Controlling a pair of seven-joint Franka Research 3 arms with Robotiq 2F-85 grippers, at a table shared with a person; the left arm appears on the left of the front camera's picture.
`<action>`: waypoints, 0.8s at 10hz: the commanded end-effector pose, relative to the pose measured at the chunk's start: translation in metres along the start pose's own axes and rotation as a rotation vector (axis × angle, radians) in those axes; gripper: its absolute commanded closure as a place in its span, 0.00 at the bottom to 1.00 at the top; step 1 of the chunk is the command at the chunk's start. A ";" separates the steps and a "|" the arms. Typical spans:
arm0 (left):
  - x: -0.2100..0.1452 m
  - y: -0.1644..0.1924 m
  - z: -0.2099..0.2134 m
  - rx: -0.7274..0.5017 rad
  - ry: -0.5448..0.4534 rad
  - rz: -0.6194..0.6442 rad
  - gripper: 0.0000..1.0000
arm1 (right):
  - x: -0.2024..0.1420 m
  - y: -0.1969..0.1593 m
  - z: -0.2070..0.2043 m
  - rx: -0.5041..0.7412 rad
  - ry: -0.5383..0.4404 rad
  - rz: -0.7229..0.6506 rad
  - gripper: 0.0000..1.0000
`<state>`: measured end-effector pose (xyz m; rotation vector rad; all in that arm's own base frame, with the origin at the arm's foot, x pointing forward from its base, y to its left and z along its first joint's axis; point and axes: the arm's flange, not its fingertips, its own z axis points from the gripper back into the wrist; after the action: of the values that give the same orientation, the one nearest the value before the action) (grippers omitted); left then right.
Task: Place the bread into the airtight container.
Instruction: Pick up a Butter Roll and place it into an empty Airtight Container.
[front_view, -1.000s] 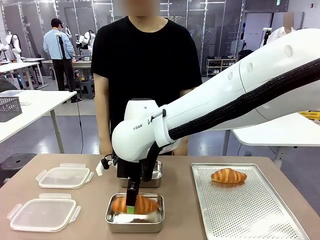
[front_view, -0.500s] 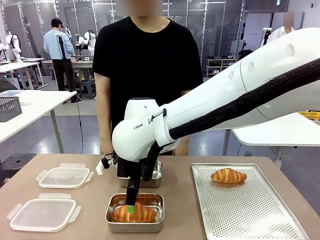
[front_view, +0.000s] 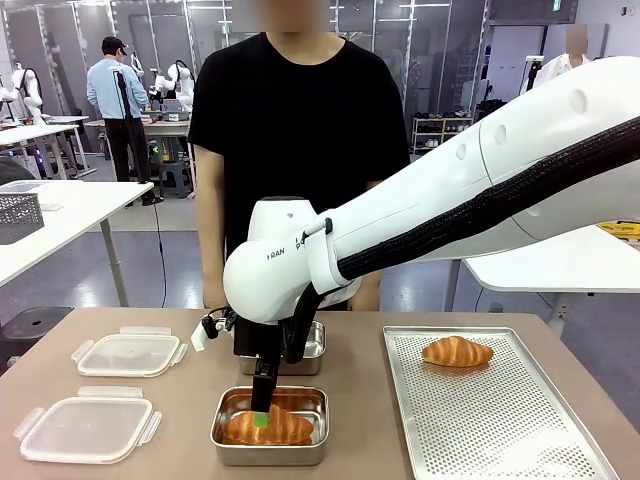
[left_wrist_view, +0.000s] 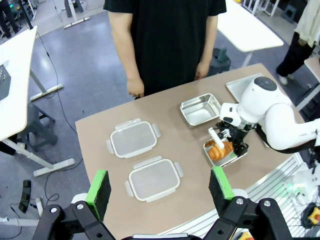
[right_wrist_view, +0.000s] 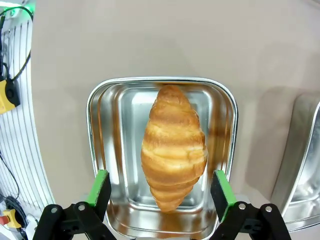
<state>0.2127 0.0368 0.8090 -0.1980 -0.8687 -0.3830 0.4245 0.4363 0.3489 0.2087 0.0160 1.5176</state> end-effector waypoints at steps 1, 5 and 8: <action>0.001 0.000 0.000 -0.001 -0.001 -0.001 0.00 | 0.001 0.001 0.001 -0.002 -0.001 0.000 0.00; 0.001 0.000 0.000 -0.001 -0.001 -0.001 0.00 | 0.001 0.001 0.001 -0.002 -0.001 0.000 0.00; 0.001 0.000 0.000 -0.001 -0.001 -0.001 0.00 | -0.012 0.007 0.033 -0.029 -0.010 -0.036 0.00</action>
<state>0.2127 0.0368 0.8090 -0.1980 -0.8686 -0.3829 0.4269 0.4332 0.3563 0.2045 0.0049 1.5117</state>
